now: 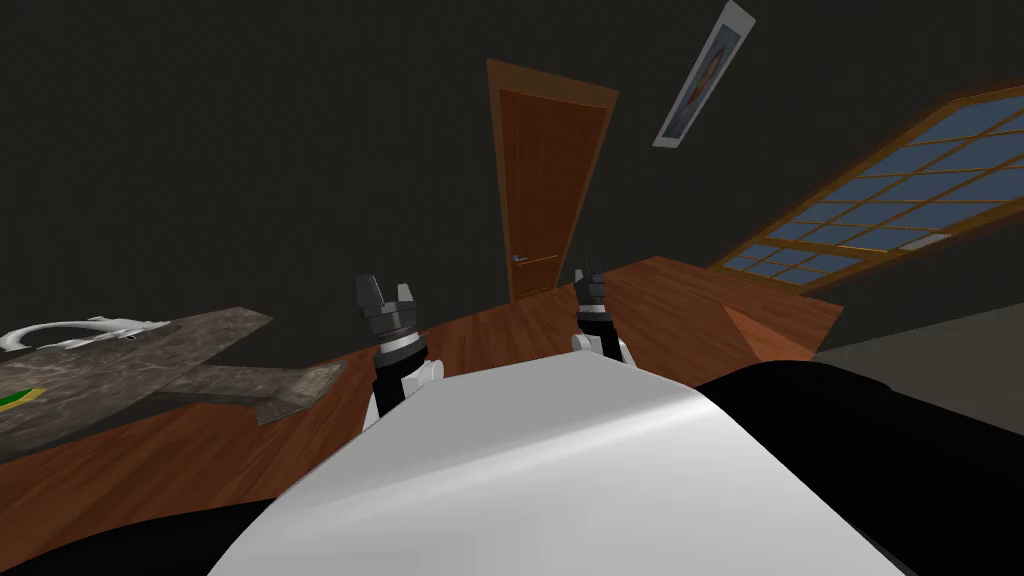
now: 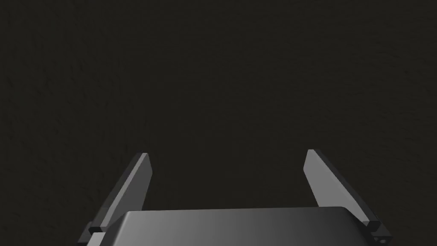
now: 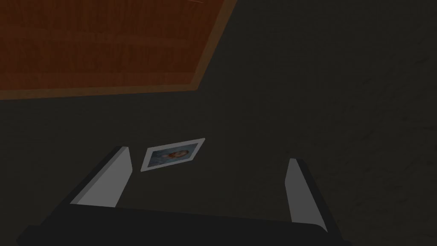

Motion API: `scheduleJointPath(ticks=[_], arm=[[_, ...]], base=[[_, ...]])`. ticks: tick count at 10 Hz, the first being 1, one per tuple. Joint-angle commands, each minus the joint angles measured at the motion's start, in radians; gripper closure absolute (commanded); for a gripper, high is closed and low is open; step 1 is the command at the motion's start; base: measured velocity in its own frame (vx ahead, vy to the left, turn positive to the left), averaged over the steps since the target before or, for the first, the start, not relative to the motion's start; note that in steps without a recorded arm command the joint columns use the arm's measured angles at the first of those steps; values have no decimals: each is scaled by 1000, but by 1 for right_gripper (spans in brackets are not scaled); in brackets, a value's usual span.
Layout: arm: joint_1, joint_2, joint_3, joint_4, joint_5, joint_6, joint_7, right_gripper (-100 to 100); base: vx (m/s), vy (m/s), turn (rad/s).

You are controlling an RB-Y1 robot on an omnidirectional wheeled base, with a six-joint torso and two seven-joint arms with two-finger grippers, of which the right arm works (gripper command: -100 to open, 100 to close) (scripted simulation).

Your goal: Pull the door open

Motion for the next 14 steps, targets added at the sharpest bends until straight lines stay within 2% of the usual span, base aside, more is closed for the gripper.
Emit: scheduleJointPath(ticks=[1,8,14], arm=[[-11,-8,-1,28,-2,-7,-2,-100],[-72,-45,-6,185,-16,-49,-16,-100],[-137,-75,-11,353,-30,-94,-31,-100]], base=[[41,-93,62],[90,-4,41],[86,-21,52]])
